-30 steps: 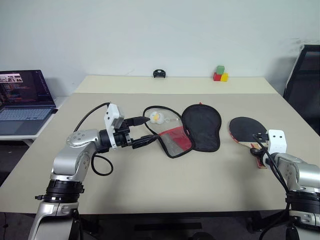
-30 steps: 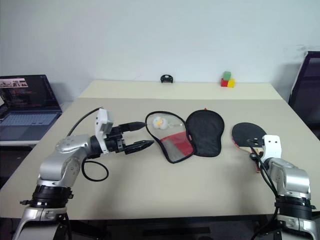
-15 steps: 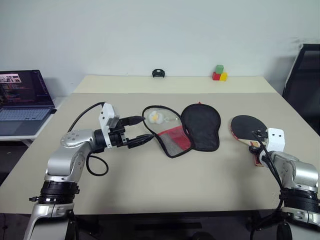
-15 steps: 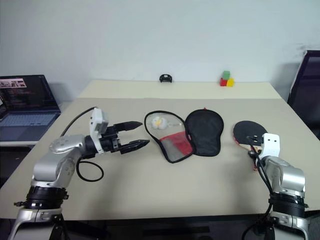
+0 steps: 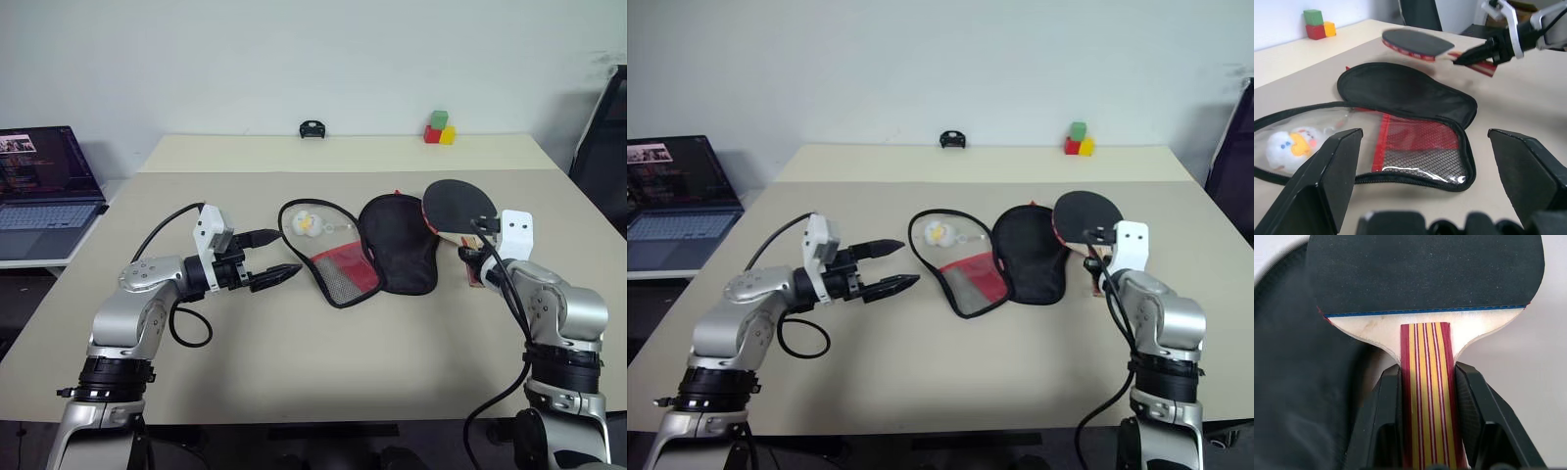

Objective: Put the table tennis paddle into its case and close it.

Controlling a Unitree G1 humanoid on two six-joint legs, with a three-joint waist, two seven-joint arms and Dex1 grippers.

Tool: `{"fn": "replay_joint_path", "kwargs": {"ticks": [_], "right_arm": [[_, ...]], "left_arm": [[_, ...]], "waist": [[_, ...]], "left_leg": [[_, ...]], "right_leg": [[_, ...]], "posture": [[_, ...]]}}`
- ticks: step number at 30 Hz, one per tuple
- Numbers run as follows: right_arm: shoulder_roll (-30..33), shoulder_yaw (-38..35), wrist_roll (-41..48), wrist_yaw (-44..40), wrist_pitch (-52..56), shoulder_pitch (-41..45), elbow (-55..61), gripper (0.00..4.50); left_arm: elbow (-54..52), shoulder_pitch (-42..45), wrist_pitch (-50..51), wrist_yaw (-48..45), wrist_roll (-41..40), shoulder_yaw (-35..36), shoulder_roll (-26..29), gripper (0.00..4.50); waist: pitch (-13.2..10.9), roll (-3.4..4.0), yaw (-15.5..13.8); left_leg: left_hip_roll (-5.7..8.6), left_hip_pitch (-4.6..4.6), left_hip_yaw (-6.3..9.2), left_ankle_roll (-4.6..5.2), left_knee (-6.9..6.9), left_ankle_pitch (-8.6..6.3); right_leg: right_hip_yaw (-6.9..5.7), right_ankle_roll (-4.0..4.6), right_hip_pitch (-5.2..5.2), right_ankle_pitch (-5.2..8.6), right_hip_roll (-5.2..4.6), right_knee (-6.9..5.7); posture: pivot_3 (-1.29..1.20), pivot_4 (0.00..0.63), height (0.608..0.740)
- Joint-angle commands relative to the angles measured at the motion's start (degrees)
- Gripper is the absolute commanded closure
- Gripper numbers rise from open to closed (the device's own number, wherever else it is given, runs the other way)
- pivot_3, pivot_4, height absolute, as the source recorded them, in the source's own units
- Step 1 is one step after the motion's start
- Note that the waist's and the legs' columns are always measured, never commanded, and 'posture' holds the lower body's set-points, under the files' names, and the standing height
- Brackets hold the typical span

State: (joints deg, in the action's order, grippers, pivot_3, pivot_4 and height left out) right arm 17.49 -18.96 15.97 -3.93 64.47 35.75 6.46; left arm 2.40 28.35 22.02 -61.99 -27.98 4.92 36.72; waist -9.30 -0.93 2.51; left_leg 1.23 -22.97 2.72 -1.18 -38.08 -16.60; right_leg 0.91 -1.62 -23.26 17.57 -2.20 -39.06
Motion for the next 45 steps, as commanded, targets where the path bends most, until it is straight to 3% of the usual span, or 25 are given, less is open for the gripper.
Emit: {"fn": "replay_joint_path", "kwargs": {"ticks": [1,7,14,29,42,45], "right_arm": [[-2.12,0.27,1.43,1.59,2.24,3.63,4.72,3.4],[-10.34,1.51,1.28,5.94,6.14,8.76,3.84,3.4],[-16.25,4.59,-0.61,8.6,2.16,7.31,-0.03,3.4],[-16.38,8.52,-5.0,8.99,-9.71,4.91,-10.91,3.4],[-16.63,9.94,-7.49,10.37,-13.57,6.58,-17.61,3.4],[-17.1,9.67,-7.58,10.95,-14.07,6.92,-17.91,2.45]], "left_arm": [[-1.64,0.42,-0.69,0.01,-0.78,1.41,0.48,0.0],[-1.68,0.59,-0.88,0.24,-0.77,1.24,0.09,0.0],[-2.44,-0.04,-0.82,0.67,-0.96,1.45,-0.07,0.0],[-2.91,-0.32,-0.57,1.25,-1.3,1.71,0.3,0.0],[-3.21,-0.55,-0.52,1.6,-1.3,1.76,0.23,0.0],[-3.37,-0.71,-0.47,1.66,-1.3,1.85,0.32,0.0]], "waist": [[0.0,0.0,0.02],[-0.01,0.01,0.41],[0.0,0.01,0.42],[0.0,0.01,0.77],[0.0,0.0,0.76],[0.0,0.0,0.76]], "left_leg": [[0.0,0.01,0.0,0.0,0.0,0.0],[0.0,0.06,0.0,-0.01,-0.01,0.05],[0.03,0.05,0.01,-0.02,-0.02,0.06],[0.03,0.15,-0.01,-0.04,-0.08,0.07],[0.04,0.22,0.05,0.06,-0.52,0.09],[0.04,0.19,0.06,0.07,-0.6,0.09]], "right_leg": [[0.01,0.0,0.0,0.0,0.0,-0.01],[0.02,0.0,-0.01,0.0,0.01,-0.14],[0.01,0.0,-0.01,0.0,-0.01,-0.12],[0.03,0.0,-0.02,0.0,0.0,-0.4],[0.02,0.01,-0.01,0.0,0.01,-0.93],[0.02,0.01,0.01,0.0,0.01,-0.95]], "posture": [[0.0,0.15,0.74],[0.0,0.15,0.74],[0.0,0.15,0.74],[0.0,0.15,0.74],[0.0,0.15,0.74],[0.0,0.15,0.74]]}}
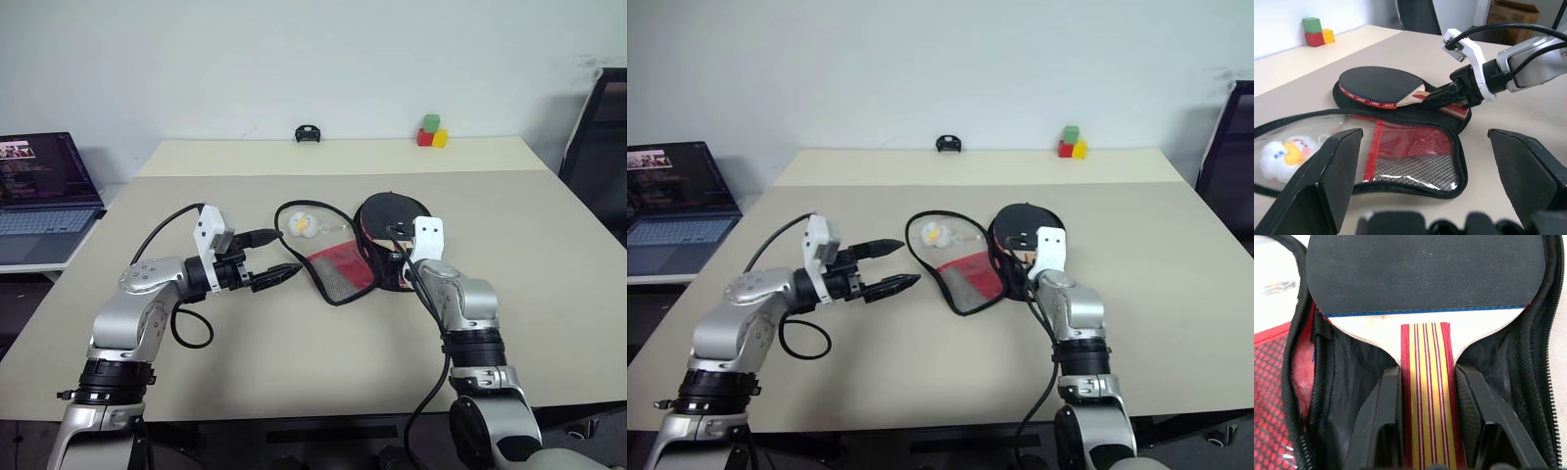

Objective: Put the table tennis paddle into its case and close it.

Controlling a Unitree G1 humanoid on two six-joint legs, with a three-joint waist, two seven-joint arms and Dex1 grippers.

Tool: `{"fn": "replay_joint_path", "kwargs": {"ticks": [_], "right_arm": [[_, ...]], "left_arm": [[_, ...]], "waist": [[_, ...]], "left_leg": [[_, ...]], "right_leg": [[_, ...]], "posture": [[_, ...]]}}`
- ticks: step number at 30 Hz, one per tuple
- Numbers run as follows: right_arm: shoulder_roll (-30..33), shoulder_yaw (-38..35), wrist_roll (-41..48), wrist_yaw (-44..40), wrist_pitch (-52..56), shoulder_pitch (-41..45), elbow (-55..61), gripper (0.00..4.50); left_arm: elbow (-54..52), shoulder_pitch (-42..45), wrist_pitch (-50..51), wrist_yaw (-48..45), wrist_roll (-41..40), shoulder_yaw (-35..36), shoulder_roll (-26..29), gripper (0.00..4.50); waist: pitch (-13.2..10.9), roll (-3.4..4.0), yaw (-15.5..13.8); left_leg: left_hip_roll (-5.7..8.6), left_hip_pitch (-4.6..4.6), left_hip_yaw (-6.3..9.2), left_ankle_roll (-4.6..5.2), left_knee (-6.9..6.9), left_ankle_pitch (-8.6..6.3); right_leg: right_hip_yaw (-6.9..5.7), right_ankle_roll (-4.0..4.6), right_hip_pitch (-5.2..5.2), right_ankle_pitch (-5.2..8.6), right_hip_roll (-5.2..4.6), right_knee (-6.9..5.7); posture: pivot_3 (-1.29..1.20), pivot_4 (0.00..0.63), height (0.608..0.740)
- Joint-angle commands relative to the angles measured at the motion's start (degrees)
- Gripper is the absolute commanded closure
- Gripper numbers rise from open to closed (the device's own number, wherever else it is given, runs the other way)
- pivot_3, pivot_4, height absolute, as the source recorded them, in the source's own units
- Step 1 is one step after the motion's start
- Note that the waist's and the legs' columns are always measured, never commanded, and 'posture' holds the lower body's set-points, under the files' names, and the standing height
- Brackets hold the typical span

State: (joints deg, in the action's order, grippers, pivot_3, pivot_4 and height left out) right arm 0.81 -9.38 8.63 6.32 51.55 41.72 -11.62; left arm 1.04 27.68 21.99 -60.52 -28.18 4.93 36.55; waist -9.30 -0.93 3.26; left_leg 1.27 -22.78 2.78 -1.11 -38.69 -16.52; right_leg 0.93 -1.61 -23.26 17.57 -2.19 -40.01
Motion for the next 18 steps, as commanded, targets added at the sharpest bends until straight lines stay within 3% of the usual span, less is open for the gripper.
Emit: {"fn": "replay_joint_path", "kwargs": {"ticks": [1,7,12,18], "right_arm": [[-0.53,0.03,-0.29,0.78,-1.17,1.02,0.17,2.13],[-1.18,0.39,-0.77,1.1,-0.81,0.96,1.3,0.09],[-0.61,2.66,0.57,-2.19,0.78,0.18,10.62,0.09],[7.6,7.66,-0.16,-11.06,-1.87,-5.48,22.7,0.09]], "left_arm": [[-2.04,-0.07,-0.43,0.21,-1.11,1.86,0.51,0.0],[-2.51,-0.69,-0.38,0.31,-1.19,2.2,0.78,0.0],[-1.74,-1.18,-0.91,2.23,-0.43,3.06,0.42,0.0],[0.31,-2.82,-2.88,6.86,1.1,4.47,-1.31,0.0]], "waist": [[0.0,0.0,0.0],[0.0,0.0,0.0],[0.0,0.01,0.0],[0.0,0.0,-0.2]], "left_leg": [[0.0,0.0,0.0,0.0,-0.01,0.0],[0.0,0.01,0.0,0.01,-0.02,0.0],[0.0,-0.01,0.01,0.02,-0.03,-0.01],[0.0,-0.04,0.05,0.05,-0.03,-0.03]], "right_leg": [[0.0,0.0,0.0,0.0,0.0,0.0],[0.01,0.0,0.0,0.0,0.01,-0.02],[0.0,0.0,-0.01,0.0,0.01,-0.03],[-0.02,0.0,0.01,0.0,0.0,0.03]], "posture": [[0.0,0.15,0.74],[0.0,0.15,0.74],[0.0,0.15,0.74],[0.0,0.15,0.74]]}}
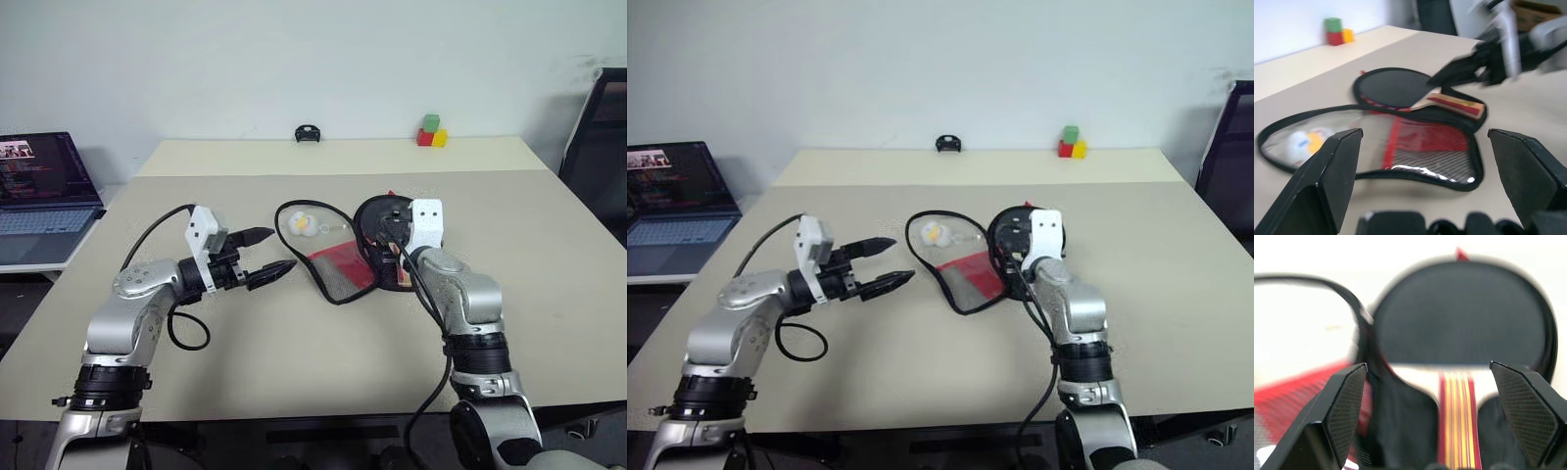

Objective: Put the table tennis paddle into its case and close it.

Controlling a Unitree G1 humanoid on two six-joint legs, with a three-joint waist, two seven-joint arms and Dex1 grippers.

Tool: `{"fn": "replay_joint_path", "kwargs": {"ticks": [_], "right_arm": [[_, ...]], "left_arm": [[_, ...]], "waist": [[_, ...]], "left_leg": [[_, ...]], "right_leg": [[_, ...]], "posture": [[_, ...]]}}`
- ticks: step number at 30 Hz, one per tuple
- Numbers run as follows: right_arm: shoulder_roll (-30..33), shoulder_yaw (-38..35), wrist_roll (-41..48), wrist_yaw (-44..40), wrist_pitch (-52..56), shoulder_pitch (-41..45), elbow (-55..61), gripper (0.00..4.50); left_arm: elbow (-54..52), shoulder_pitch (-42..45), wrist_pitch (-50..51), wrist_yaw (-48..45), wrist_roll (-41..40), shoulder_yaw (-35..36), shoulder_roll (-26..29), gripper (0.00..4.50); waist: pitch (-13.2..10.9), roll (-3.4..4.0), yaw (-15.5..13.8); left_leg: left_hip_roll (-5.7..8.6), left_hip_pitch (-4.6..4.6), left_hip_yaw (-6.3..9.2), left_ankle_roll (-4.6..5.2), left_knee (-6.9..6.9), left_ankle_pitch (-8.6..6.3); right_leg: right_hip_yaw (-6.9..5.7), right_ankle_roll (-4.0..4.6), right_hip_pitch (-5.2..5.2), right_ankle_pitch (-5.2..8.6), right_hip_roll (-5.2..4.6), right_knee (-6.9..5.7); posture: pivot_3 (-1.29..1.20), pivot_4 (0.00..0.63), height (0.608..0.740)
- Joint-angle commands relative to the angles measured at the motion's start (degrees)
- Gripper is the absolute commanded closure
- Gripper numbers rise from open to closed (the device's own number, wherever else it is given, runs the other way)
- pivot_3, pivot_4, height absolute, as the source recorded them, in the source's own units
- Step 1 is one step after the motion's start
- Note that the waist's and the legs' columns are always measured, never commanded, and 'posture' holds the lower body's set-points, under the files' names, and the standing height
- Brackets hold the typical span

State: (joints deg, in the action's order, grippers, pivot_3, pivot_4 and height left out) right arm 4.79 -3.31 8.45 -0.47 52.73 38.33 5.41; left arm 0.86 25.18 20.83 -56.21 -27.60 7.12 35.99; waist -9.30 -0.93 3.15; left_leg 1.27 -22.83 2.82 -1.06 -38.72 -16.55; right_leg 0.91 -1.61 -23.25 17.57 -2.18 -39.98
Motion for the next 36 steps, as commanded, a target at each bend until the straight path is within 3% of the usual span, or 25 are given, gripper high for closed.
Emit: {"fn": "replay_joint_path", "kwargs": {"ticks": [1,10,19,24,36], "right_arm": [[5.67,2.12,-0.11,-6.15,-4.29,-2.88,6.64,0.09],[17.34,-4.67,14.0,-24.37,1.2,-4.48,11.1,0.09],[30.78,-5.4,21.06,-36.7,4.24,-3.95,10.41,0.09],[35.09,-5.03,20.46,-39.46,1.99,-3.44,8.42,0.09],[36.88,-6.24,20.56,-39.27,0.76,-3.39,7.63,0.09]], "left_arm": [[0.95,-0.68,-2.12,3.31,0.75,2.48,-1.05,0.0],[9.53,-0.94,-7.47,10.27,6.35,2.25,-3.37,0.0],[25.43,6.67,-14.37,12.51,12.08,-0.39,-7.43,0.0],[32.03,11.04,-17.21,11.92,13.87,-1.75,-9.96,0.0],[50.54,25.5,-24.34,12.44,17.95,-4.09,-19.18,0.0]], "waist": [[0.0,0.0,-0.29],[0.0,-0.01,-0.41],[-0.01,-0.04,-1.47],[0.0,-0.06,-1.49],[-0.05,-0.14,-1.65]], "left_leg": [[0.0,0.0,0.01,0.0,0.0,0.0],[0.01,0.0,0.02,0.02,-0.03,-0.01],[0.02,-0.02,0.05,0.04,-0.08,-0.01],[0.03,-0.06,0.03,0.04,-0.11,-0.02],[0.05,-0.12,0.03,0.03,-0.17,-0.01]], "right_leg": [[-0.01,0.0,0.0,0.0,0.0,0.0],[-0.02,0.0,0.02,0.0,0.01,-0.02],[-0.08,0.0,0.05,0.0,0.0,0.0],[-0.07,0.0,0.06,0.0,-0.01,0.03],[-0.12,-0.01,0.06,-0.01,-0.02,0.02]], "posture": [[0.0,0.15,0.74],[0.0,0.15,0.74],[0.0,0.15,0.74],[0.0,0.15,0.74],[0.0,0.15,0.74]]}}
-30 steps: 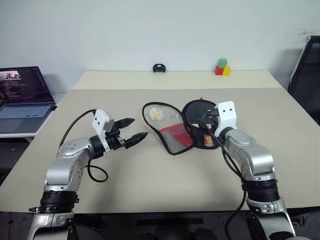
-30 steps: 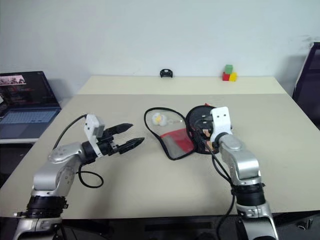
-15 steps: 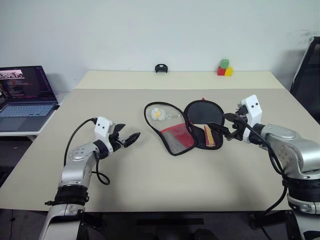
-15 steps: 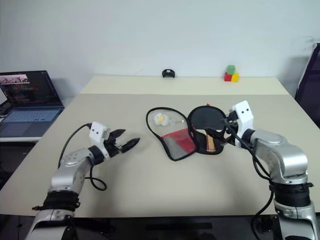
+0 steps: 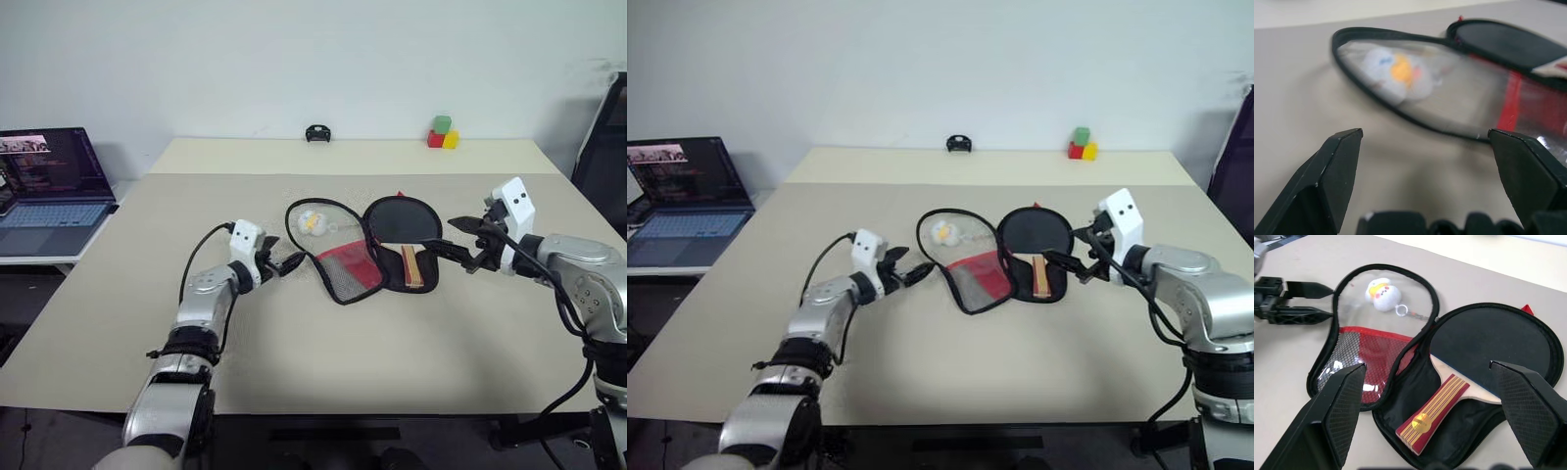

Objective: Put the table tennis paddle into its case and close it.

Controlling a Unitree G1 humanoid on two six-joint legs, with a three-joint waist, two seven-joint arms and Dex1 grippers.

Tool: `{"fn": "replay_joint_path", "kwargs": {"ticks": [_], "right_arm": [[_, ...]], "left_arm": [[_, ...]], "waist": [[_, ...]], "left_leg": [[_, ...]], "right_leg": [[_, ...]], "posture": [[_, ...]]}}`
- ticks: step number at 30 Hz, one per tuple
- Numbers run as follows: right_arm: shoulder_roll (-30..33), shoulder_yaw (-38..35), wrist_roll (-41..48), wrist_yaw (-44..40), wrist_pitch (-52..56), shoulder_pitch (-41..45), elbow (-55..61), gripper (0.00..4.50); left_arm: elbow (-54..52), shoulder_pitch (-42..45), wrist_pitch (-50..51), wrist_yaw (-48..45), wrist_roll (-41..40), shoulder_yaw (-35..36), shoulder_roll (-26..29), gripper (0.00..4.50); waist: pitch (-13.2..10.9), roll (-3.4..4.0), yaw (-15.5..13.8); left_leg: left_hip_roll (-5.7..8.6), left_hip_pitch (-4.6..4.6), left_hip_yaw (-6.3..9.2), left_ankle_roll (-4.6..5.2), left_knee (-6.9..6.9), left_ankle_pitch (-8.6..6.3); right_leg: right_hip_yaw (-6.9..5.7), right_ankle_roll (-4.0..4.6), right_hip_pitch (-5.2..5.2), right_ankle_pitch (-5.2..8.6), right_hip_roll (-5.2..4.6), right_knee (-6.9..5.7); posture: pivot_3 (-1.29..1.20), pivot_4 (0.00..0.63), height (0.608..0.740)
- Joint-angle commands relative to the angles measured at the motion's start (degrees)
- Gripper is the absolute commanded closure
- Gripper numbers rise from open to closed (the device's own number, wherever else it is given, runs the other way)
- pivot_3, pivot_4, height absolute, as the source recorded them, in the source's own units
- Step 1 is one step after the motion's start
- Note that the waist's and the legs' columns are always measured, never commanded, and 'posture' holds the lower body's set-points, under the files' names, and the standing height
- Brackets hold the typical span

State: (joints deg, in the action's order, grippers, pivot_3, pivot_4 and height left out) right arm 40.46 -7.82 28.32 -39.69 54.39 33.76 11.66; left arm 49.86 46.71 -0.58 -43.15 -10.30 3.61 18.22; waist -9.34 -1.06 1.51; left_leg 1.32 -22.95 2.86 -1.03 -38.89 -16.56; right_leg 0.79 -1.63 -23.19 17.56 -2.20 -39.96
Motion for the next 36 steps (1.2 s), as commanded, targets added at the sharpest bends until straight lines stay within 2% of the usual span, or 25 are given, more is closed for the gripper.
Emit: {"fn": "replay_joint_path", "kwargs": {"ticks": [1,6,14,27,36], "right_arm": [[1.4,-1.96,0.77,-0.05,-0.88,1.15,1.53,0.09],[1.8,-3.21,1.62,0.59,-0.05,0.56,3.09,0.09],[2.17,-5.06,3.04,1.96,0.44,-1.38,4.08,0.09],[4.49,-7.46,5.11,2.15,1.54,-1.3,5.35,0.09],[10.18,-12.93,9.65,-0.13,2.34,-1.82,7.63,0.09]], "left_arm": [[2.54,5.43,-3.5,-0.88,0.85,-0.77,-2.24,0.0],[5.12,9.83,-5.88,-3.91,1.17,-0.99,-3.59,0.0],[7.21,10.28,-6.71,-5.5,0.97,0.67,-1.47,0.0],[15.38,16.92,-9.45,-3.51,2.66,0.16,-10.45,0.0],[18.78,22.94,-10.07,-3.02,2.74,0.79,-16.1,0.0]], "waist": [[-0.01,-0.02,-0.02],[-0.02,-0.03,0.21],[-0.02,-0.03,0.28],[-0.06,-0.1,-0.42],[-0.08,-0.13,-0.37]], "left_leg": [[0.0,-0.01,0.0,0.0,0.0,0.0],[0.0,0.0,-0.03,-0.01,0.01,0.0],[-0.01,0.04,-0.02,0.0,0.01,0.01],[0.01,-0.03,-0.02,0.0,-0.02,0.01],[0.01,-0.03,-0.03,0.01,-0.02,0.01]], "right_leg": [[0.0,0.0,0.0,0.0,0.0,0.0],[0.02,0.0,-0.01,0.0,0.0,0.0],[0.04,0.0,-0.01,0.0,0.02,-0.02],[0.0,0.0,-0.01,0.0,0.0,0.0],[0.0,0.0,-0.01,0.0,0.01,-0.01]], "posture": [[0.0,0.15,0.74],[0.0,0.15,0.74],[0.0,0.15,0.74],[0.0,0.15,0.74],[0.0,0.15,0.74]]}}
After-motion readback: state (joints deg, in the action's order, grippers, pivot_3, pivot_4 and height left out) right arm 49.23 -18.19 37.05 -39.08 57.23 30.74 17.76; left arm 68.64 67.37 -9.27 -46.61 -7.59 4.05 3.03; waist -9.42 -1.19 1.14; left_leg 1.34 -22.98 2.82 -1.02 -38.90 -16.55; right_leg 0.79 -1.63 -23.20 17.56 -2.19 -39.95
